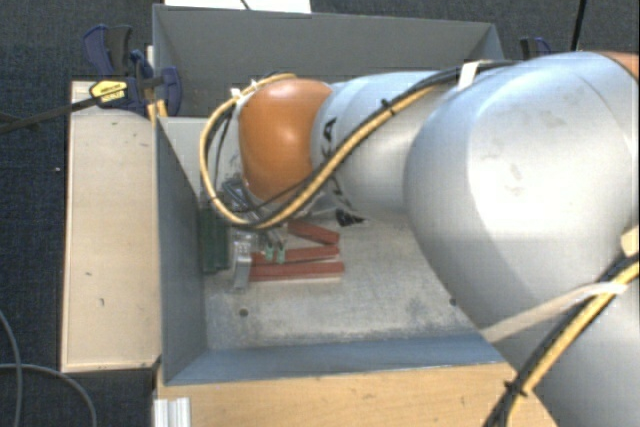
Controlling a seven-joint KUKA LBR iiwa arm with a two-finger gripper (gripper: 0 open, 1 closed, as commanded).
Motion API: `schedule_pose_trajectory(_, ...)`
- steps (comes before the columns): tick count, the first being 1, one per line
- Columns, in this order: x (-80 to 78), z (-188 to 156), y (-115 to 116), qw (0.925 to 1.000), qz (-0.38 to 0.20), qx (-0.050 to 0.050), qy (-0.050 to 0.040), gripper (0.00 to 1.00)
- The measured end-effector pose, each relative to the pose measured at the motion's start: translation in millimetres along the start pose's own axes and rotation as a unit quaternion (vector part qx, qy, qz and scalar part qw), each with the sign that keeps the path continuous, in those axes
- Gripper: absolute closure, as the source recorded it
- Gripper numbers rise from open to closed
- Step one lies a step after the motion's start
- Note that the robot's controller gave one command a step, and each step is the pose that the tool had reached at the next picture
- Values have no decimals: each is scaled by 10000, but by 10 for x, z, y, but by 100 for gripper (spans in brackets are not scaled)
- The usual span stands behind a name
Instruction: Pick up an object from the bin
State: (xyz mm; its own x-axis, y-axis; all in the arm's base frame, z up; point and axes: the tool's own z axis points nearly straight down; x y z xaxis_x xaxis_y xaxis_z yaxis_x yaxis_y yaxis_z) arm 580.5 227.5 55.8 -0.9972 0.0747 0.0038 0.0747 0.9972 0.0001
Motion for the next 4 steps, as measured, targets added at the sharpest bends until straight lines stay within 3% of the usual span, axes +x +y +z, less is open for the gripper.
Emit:
schedule_pose_trajectory(1,-35,-312,-376,9980,635,-3,-16,100)
schedule_pose_trajectory(2,-36,-312,-376,9979,653,-4,-17,0)
schedule_pose_trajectory(3,-35,-312,-376,9978,660,-4,-17,0)
schedule_pose_trajectory(4,737,-202,-502,9979,643,-6,-21,100)
